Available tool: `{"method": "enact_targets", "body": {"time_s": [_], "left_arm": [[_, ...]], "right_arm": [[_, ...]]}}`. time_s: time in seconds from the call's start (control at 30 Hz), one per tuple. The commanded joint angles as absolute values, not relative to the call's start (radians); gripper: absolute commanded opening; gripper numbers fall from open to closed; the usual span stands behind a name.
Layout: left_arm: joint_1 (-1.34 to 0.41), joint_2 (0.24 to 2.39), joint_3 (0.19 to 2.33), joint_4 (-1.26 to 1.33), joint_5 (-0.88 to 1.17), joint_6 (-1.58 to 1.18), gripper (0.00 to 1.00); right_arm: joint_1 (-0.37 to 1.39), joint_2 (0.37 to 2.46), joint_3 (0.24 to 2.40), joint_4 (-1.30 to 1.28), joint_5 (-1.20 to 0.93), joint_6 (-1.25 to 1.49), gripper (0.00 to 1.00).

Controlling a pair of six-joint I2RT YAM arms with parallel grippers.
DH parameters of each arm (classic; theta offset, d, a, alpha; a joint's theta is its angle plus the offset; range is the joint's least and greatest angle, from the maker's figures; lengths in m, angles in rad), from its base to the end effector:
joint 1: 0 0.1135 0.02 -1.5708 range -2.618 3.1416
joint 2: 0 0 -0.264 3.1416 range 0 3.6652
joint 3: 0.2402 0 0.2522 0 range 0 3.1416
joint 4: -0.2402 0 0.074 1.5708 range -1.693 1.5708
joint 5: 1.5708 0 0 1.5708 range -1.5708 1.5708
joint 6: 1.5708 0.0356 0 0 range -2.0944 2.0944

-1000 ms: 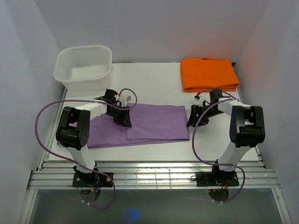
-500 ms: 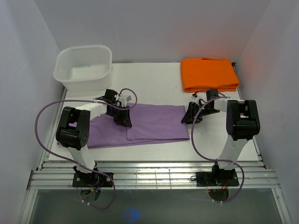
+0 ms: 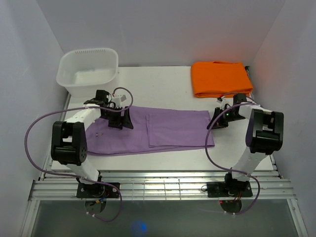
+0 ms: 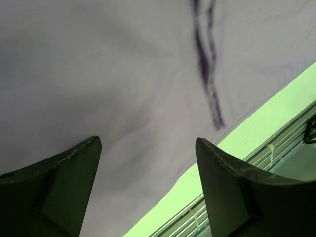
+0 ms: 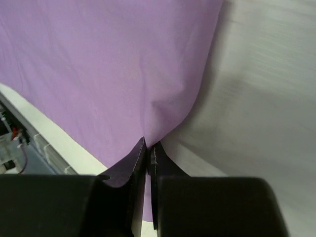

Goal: Fold and stack the trousers
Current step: Fold the trousers

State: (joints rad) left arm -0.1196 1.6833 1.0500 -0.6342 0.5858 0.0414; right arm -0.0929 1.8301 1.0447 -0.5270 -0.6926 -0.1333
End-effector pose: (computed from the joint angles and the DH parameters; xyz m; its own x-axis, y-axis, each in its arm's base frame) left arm 0.3090 -0.0570 0.1803 -0.9358 0.1472 -0.3203 0.3024 0.8022 -0.5148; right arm 0.3299 -0.0079 0.1399 -0.9420 -0.0149 -0.3353 -0.2182 0.7864 0.5779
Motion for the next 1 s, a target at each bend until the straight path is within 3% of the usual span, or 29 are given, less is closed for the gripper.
{"method": "enact_targets", "body": {"time_s": [0.0, 0.3, 0.53, 0.7, 0.87, 0.97], "left_arm": [[-0.016, 1.543, 1.111, -0.738, 0.624, 0.116, 0.90], [0.325, 1.420, 1.078, -0.919, 0.621, 0.293, 0.91], [0.485, 1.554, 1.060, -0.948, 0.699, 0.373, 0.78], [0.483, 1.620, 1.011, -0.917, 0.778, 0.377, 0.69], [0.483, 1.663, 0.954, -0.862, 0.792, 0.347, 0.64], [0.482, 1.675, 0.936, -0.833, 0.802, 0.333, 0.55]], "right_arm": [[-0.181, 1.735, 1.080, -0.668, -0.601, -0.300, 0.08], [-0.328, 1.599, 1.255, -0.986, -0.692, -0.558, 0.08], [-0.308, 1.525, 1.293, -1.063, -0.975, -0.525, 0.08], [-0.216, 1.480, 1.255, -0.900, -1.092, -0.314, 0.08], [-0.043, 1.414, 1.190, -0.617, -1.065, -0.042, 0.08], [0.084, 1.402, 1.181, -0.450, -1.023, 0.113, 0.08]]}}
